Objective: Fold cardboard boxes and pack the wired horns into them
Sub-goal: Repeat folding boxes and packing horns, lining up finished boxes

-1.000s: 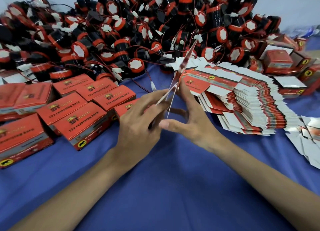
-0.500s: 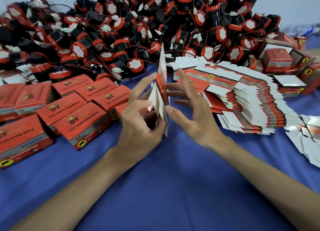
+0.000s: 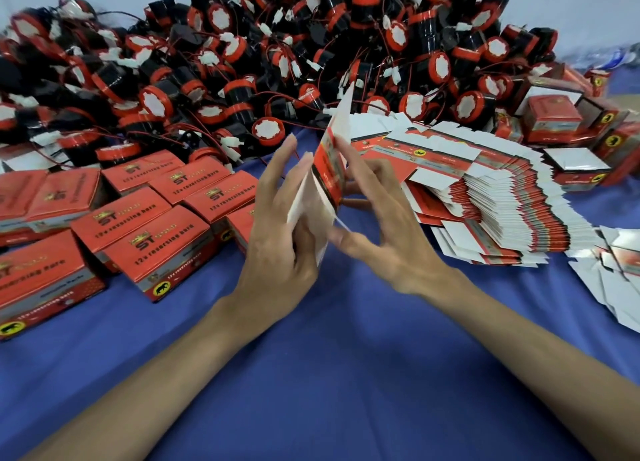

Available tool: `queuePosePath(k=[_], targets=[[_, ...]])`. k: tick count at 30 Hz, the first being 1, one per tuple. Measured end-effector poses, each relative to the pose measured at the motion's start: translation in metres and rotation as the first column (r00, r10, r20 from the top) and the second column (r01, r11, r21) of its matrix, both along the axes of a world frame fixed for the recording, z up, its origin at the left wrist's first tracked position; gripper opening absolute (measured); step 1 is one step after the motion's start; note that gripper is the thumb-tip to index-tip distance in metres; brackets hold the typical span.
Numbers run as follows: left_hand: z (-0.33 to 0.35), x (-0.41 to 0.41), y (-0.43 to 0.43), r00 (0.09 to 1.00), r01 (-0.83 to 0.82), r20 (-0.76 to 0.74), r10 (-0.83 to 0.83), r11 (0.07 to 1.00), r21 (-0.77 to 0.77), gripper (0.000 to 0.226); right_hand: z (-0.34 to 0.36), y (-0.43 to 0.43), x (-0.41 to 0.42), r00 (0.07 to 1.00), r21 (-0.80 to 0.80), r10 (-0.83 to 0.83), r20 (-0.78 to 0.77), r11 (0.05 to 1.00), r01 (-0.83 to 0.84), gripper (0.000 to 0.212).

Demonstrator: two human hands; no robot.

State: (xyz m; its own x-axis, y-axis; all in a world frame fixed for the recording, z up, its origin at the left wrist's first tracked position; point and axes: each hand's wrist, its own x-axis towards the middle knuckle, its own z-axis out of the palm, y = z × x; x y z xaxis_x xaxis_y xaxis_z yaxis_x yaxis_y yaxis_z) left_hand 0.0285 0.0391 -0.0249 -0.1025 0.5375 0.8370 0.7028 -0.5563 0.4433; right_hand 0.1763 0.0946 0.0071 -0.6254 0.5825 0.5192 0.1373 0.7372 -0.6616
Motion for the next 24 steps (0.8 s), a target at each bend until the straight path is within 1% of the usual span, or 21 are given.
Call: queuePosePath(k=[3,5,6,8,10,12,16,18,21,22,24], targets=[[0.003,0.0,0.001,0.999,-0.04,-0.002,0.04,0.999,0.002,0.062,0.002,0.004,0.003,0.999,-0.025,0.0,-0.033,1.0,-0.001,0.079],[0.005,0.001,-0.002,0.999,-0.043,-0.016,0.043,0.999,0.016,0.064,0.003,0.006,0.006,0.998,-0.009,-0.008,-0.059,1.0,0.007,0.083],[0.006,0.0,-0.002,0.999,-0.038,-0.02,0.039,0.999,0.026,0.061,0.002,0.007,0.007,0.998,0.006,-0.004,-0.062,1.0,0.004,0.087],[0.009,0.0,-0.003,0.999,-0.034,-0.007,0.034,0.999,0.03,0.056,0.002,0.01,0.008,0.999,0.019,0.028,-0.041,0.999,-0.027,0.101],[0.011,0.001,-0.004,0.999,-0.038,0.02,0.037,0.999,0.018,0.063,0.001,0.014,0.009,0.998,0.057,0.062,0.01,0.996,-0.062,0.112],[0.012,0.002,-0.004,0.998,-0.045,0.035,0.045,0.999,0.016,0.068,0.0,0.02,0.011,0.997,0.126,0.056,0.054,0.99,-0.062,0.121],[0.013,0.001,-0.005,0.998,-0.028,0.057,0.027,1.0,0.011,0.065,-0.008,0.029,0.011,0.998,0.224,0.018,0.06,0.974,-0.031,0.135],[0.013,0.002,-0.005,0.998,-0.025,0.057,0.024,1.0,0.007,0.066,-0.012,0.032,0.008,0.999,0.266,-0.041,0.017,0.963,0.035,0.13],[0.012,0.001,-0.005,0.999,-0.036,0.04,0.035,0.999,0.019,0.065,-0.015,0.033,0.006,0.981,0.353,-0.142,-0.134,0.918,0.181,0.118],[0.011,0.0,-0.004,0.999,-0.036,0.041,0.035,0.999,0.027,0.064,-0.015,0.033,0.005,0.973,0.377,-0.168,-0.158,0.901,0.217,0.118],[0.011,0.002,-0.005,0.999,-0.041,0.03,0.04,0.999,0.036,0.063,-0.018,0.029,0.001,0.972,0.459,-0.178,-0.151,0.859,0.228,0.12]])
